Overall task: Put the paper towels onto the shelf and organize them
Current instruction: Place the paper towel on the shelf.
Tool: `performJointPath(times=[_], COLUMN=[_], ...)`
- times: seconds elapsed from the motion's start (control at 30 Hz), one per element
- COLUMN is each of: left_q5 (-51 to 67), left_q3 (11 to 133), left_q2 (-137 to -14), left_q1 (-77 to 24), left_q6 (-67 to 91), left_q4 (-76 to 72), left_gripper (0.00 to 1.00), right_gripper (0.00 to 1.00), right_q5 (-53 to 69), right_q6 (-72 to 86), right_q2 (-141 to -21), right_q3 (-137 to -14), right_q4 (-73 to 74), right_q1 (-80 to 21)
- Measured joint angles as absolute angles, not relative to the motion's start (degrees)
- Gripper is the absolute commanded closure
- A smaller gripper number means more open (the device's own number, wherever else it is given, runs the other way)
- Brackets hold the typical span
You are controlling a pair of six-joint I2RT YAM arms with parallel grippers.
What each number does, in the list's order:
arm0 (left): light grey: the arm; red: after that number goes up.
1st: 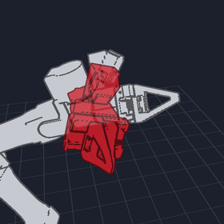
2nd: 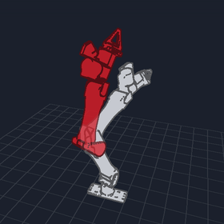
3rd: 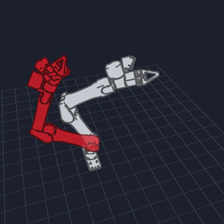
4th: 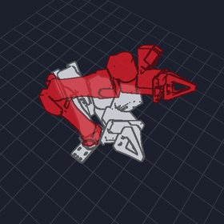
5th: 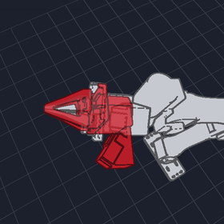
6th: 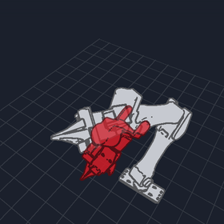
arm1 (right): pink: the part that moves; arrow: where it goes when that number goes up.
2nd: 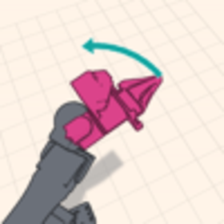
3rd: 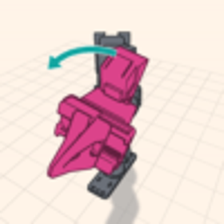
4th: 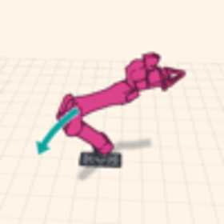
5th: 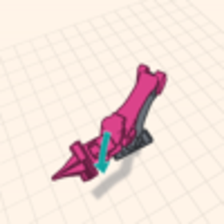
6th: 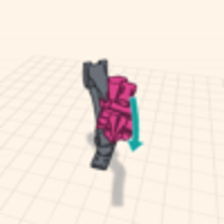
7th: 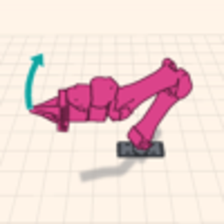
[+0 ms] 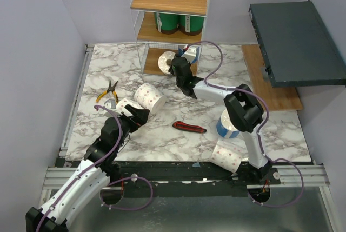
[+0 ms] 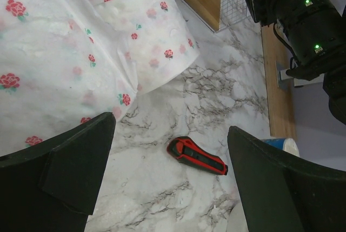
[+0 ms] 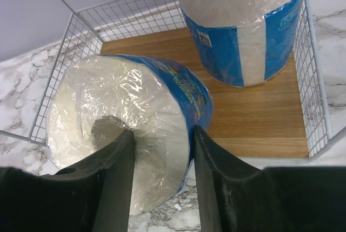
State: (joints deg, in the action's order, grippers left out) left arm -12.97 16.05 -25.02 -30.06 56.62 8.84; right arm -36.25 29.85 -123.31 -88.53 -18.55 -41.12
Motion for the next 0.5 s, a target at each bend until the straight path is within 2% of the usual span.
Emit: performJointPath(times=[0.5], left_q5=[-12.97], left_q3=[16.03], left_q2=[-24.51], left_q1=[-30.06], left_q6=[56.64], left_q4=[9.15], left_gripper=[0.05], right_gripper=[0.55], right_q5=[-36.21], right_q6=[30.44], right_q2=[-128.31], right_q3=[-95.42], right_q4=[-17.47], right_q1=[-40.75])
